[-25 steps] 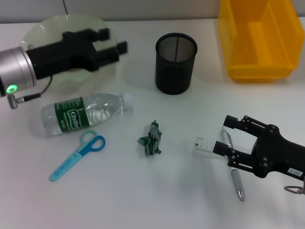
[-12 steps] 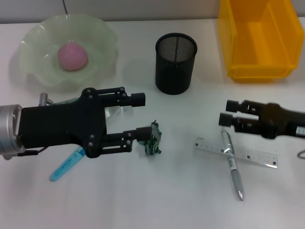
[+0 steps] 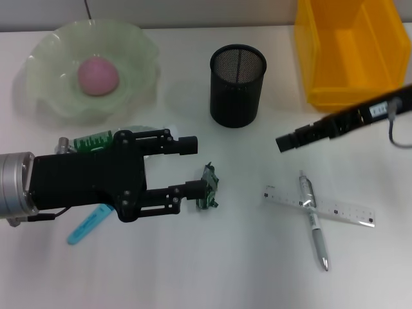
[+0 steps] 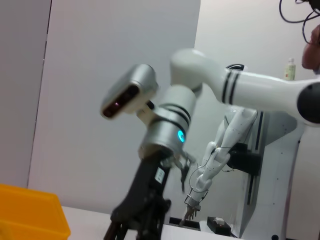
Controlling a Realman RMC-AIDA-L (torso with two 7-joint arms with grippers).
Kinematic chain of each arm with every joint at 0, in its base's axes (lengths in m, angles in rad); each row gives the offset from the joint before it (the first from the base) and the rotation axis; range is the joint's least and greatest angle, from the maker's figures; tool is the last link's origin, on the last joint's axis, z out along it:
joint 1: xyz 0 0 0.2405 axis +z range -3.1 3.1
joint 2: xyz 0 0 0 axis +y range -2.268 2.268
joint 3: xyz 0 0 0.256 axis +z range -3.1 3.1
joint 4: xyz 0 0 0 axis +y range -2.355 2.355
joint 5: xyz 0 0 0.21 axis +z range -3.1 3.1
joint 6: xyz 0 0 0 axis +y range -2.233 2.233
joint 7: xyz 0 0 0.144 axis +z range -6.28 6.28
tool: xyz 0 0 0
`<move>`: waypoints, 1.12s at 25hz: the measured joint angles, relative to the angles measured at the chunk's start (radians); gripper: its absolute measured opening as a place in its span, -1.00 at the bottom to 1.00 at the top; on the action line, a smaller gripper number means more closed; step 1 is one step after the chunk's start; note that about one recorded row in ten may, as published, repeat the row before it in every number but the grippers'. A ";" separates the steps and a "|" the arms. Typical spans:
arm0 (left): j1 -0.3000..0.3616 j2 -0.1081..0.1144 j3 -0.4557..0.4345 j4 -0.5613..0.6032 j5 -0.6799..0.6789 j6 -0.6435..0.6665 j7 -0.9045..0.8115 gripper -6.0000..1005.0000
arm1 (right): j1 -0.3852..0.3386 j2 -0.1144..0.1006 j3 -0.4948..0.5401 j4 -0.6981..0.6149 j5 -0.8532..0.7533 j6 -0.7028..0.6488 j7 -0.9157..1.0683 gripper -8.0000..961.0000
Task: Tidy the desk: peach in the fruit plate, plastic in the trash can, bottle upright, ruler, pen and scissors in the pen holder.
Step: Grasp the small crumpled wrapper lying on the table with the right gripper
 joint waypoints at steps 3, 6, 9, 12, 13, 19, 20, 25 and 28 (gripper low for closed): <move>0.003 0.000 0.000 -0.001 0.000 -0.005 0.000 0.29 | 0.132 -0.030 -0.001 0.050 -0.091 -0.038 0.138 0.59; 0.004 0.000 0.000 -0.007 0.000 -0.011 0.000 0.29 | 0.187 -0.034 -0.009 0.078 -0.129 -0.046 0.171 0.59; 0.004 0.000 0.000 -0.025 0.000 -0.020 0.012 0.29 | 0.248 -0.034 -0.043 0.130 -0.175 -0.039 0.215 0.58; 0.002 0.000 -0.001 -0.038 0.000 -0.022 0.036 0.29 | 0.300 -0.030 -0.062 0.183 -0.194 -0.023 0.233 0.58; 0.002 0.000 -0.002 -0.040 0.000 -0.022 0.044 0.29 | 0.318 -0.021 -0.070 0.206 -0.197 -0.005 0.241 0.58; 0.003 -0.002 -0.001 -0.042 0.000 -0.022 0.063 0.29 | 0.325 0.003 -0.118 0.268 -0.198 0.095 0.250 0.58; 0.003 -0.002 -0.001 -0.045 0.000 -0.021 0.063 0.29 | 0.326 0.007 -0.130 0.286 -0.197 0.112 0.250 0.58; 0.004 -0.004 0.000 -0.054 -0.005 -0.021 0.068 0.28 | 0.324 0.030 -0.154 0.336 -0.193 0.177 0.246 0.58; 0.003 -0.004 0.000 -0.063 -0.006 -0.022 0.096 0.28 | 0.326 0.036 -0.165 0.396 -0.161 0.234 0.229 0.58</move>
